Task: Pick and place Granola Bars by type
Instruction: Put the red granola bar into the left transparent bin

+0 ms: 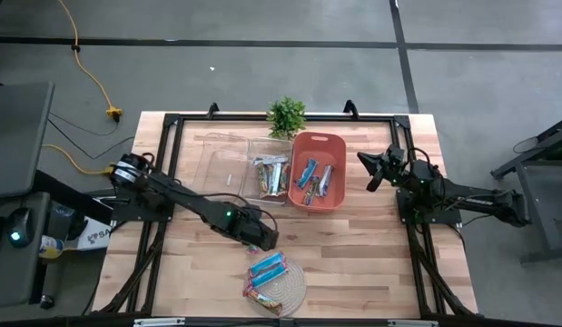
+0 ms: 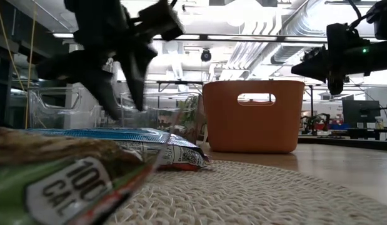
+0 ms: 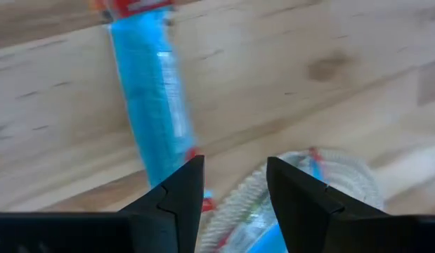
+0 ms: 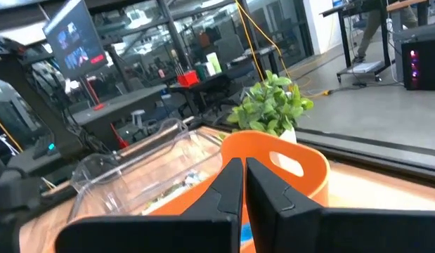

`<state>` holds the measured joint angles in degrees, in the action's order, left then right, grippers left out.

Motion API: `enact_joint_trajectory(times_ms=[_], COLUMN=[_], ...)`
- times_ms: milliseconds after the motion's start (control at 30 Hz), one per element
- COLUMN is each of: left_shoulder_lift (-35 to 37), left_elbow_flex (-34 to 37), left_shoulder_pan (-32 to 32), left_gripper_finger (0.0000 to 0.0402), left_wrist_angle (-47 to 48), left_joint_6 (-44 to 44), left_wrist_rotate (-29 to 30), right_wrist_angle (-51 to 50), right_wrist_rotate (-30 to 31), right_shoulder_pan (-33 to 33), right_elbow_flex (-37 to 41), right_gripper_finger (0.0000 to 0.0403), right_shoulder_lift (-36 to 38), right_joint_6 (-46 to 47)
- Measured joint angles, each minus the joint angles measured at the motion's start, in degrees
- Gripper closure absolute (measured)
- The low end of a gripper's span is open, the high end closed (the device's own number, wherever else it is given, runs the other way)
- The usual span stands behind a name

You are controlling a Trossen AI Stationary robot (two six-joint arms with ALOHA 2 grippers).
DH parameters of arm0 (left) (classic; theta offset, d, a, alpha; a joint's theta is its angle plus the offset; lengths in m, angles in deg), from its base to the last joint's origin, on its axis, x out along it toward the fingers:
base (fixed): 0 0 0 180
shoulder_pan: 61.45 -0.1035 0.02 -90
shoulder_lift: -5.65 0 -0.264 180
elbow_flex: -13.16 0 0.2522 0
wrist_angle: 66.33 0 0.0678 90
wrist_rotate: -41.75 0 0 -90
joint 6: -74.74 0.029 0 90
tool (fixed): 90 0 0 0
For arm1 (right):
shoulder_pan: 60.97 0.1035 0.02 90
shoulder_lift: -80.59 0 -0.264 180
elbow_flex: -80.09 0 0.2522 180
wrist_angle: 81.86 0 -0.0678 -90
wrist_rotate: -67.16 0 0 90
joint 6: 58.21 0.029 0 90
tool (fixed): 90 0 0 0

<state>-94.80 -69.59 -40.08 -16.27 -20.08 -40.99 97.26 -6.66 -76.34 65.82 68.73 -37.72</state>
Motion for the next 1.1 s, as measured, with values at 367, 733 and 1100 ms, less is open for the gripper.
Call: enact_joint_trajectory(times_ms=[367,733,1100], left_shoulder_lift=[0.11,0.11,0.09], left_elbow_flex=[-0.04,-0.07,-0.02], left_shoulder_pan=[1.72,2.18,1.46], left_gripper_finger=[0.0249,0.0243,0.0108], left_wrist_angle=[3.04,4.03,6.94], left_joint_6=[-0.02,1.12,0.24], left_wrist_rotate=[-3.89,-0.65,-0.52], right_wrist_angle=[-0.21,-0.22,-0.20], right_wrist_rotate=[-0.04,-0.06,-0.06], right_shoulder_pan=[0.00,0.00,0.00], right_elbow_flex=[0.00,0.00,0.02], right_gripper_finger=[0.0402,0.0402,0.0402], right_shoulder_lift=[-1.22,-1.26,-1.26], right_joint_6=[0.00,0.00,0.00])
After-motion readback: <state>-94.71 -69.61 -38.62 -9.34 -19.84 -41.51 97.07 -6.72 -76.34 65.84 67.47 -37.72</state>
